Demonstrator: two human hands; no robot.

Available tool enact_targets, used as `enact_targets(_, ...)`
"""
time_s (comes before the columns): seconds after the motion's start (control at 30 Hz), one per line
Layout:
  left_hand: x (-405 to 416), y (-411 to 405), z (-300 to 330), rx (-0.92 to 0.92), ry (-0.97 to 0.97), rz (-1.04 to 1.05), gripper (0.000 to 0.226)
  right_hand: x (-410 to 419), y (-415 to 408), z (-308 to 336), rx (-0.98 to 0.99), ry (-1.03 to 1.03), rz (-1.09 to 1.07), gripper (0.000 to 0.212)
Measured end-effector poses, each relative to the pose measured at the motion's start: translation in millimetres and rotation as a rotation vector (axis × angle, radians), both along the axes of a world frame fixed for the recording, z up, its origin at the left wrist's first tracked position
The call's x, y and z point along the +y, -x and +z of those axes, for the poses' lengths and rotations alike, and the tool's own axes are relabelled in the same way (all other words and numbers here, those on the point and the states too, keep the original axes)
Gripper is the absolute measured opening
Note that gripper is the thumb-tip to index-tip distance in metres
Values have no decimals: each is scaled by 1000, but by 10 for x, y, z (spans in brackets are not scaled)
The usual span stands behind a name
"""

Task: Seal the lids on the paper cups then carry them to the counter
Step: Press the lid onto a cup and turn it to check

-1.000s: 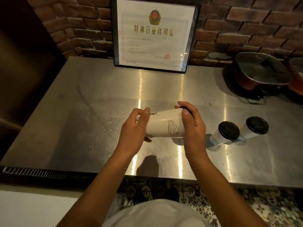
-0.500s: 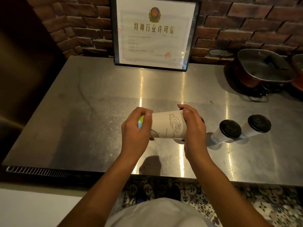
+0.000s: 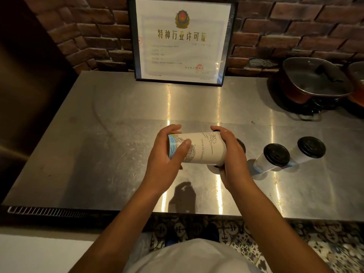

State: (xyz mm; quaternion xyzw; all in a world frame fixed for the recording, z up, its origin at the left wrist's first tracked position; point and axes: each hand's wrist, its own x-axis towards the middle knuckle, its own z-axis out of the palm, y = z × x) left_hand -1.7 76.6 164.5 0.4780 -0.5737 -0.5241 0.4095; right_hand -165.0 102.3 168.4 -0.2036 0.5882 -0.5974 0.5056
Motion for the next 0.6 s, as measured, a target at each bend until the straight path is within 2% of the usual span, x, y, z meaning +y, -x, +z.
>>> enact_targets(0.07,11,-21,-16,-5,55,16,35,-25,0,20,-50,-42,38,20)
enact_targets(0.17,4,-29,-16,-22,63,80,19,-41,-22,33,13,-14,52,21)
enact_targets(0.3,-27,-4,-21,111,-96,132,4,28,-120,-8,397,223,-26,16)
enact_targets(0.4,-75,-12,-68,234,-277,122,24,46,-137,-23,552,308,20,26)
enact_targets(0.5,-96,-51,-136,286,-354,120,35,42,-48,-38,400,219,190,39)
enact_targets(0.6,-93,-63,-124,278,-366,101,45,71,85,-100,144,99,281,67)
